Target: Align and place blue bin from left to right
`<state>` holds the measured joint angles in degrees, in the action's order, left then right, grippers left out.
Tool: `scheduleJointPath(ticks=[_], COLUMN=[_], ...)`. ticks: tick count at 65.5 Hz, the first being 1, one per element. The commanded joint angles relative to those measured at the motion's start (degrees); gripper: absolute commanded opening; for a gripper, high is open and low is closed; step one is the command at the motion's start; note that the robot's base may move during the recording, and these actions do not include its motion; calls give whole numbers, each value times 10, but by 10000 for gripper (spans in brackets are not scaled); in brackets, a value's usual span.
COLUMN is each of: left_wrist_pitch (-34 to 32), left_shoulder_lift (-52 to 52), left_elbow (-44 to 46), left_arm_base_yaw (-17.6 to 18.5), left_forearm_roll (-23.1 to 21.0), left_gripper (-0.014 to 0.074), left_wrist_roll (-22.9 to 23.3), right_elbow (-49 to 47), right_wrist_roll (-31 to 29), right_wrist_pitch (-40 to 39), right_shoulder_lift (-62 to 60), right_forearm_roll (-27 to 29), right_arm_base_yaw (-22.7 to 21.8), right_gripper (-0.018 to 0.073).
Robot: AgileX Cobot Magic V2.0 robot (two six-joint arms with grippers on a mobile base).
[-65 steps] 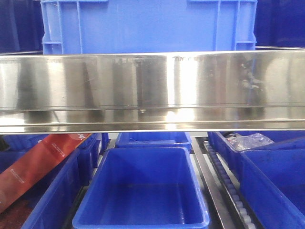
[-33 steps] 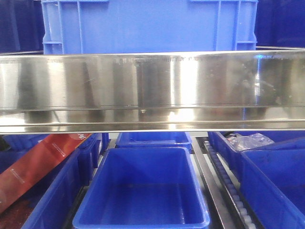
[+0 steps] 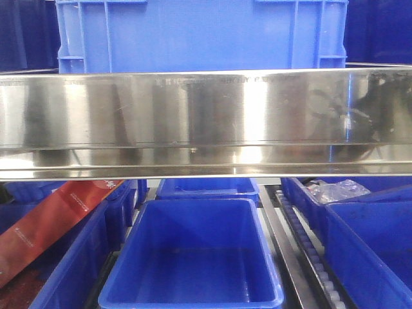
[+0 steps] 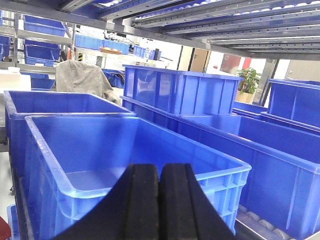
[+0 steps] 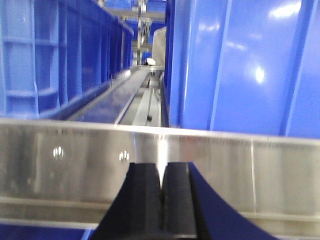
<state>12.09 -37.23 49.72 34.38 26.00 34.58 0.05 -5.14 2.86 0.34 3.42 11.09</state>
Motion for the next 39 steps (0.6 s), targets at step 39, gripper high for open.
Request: scheduleJointPath(ticks=[39], left_wrist_pitch=[-10], left_shoulder_lift=[3], left_elbow=[1], left_arm_base_yaw=[4], left_forearm_roll=[1], left_gripper=[-111], left_wrist_roll=[-1], right_elbow=[0], right_wrist_roll=[16], right_wrist_pitch=[-34], right_shoulder_lift=[-3], right_forearm_roll=[11], right_arm_base_yaw=[-2], right_gripper=[-79])
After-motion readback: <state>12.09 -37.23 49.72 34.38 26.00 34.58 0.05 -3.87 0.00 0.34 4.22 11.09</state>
